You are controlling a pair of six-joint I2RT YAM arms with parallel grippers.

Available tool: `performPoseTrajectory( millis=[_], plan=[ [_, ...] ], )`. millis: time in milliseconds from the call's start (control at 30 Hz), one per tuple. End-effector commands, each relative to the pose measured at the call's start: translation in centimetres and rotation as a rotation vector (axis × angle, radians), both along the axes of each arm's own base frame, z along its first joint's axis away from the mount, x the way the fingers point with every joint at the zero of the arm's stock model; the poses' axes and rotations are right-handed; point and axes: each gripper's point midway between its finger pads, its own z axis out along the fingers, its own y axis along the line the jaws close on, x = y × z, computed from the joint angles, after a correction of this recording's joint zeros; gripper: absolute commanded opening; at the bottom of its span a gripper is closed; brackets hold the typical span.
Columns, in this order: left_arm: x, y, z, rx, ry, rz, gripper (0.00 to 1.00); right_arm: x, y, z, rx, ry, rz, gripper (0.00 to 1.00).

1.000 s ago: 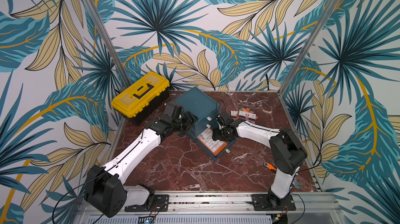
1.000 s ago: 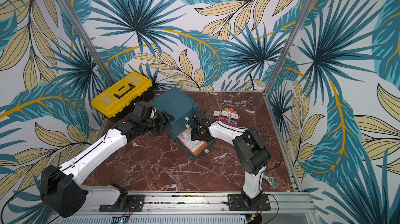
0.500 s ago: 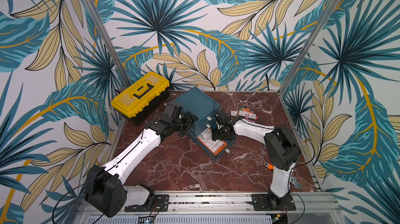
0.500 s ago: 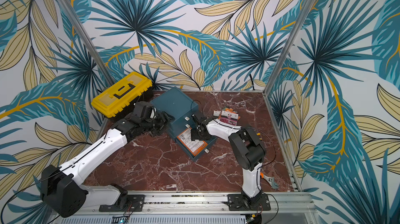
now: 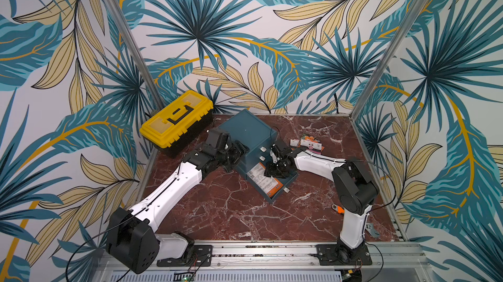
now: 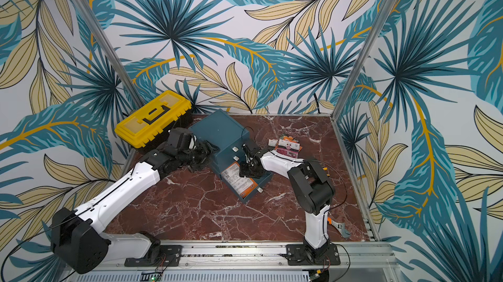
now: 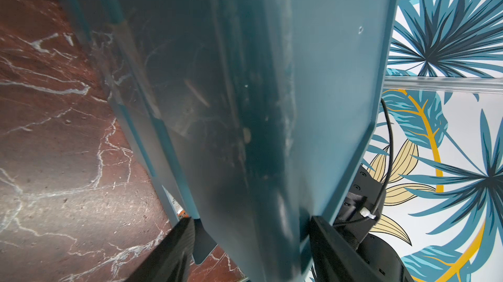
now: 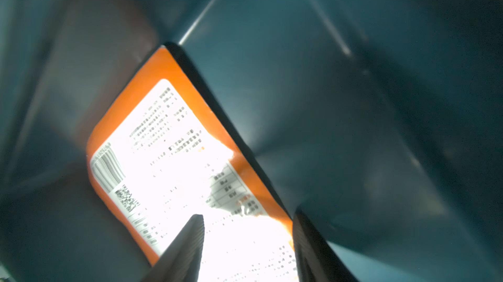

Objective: Take the seed bags out of the drawer
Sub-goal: Pick up the seed packet from the drawer.

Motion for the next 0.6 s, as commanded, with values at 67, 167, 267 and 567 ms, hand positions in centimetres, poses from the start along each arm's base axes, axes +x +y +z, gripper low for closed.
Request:
performPoseTrajectory(
  millis=[67,167,267,567],
  plan=[
    [-0.61,0.36,0.26,0.002,-0.004,-0.004,0.71,-3.15,1.03,-3.4,0.053,0.146,0.034,0.49],
    [-0.74,0.47,0.28,0.004,-0.004,-0.004,0.71,-3.54,1.32,-3.82,0.07,0.165,0.039,0.44],
    [-0.85,0.51,0.21,0.003,-0.003,-0.003,0.71,-3.64,1.55,-3.86,0.088,0.17,0.037,0.4],
    [-0.88,0.51,0.18,0.001,-0.003,-0.002,0.71,-3.55,1.61,-3.65,0.095,0.174,0.021,0.05]
  ],
)
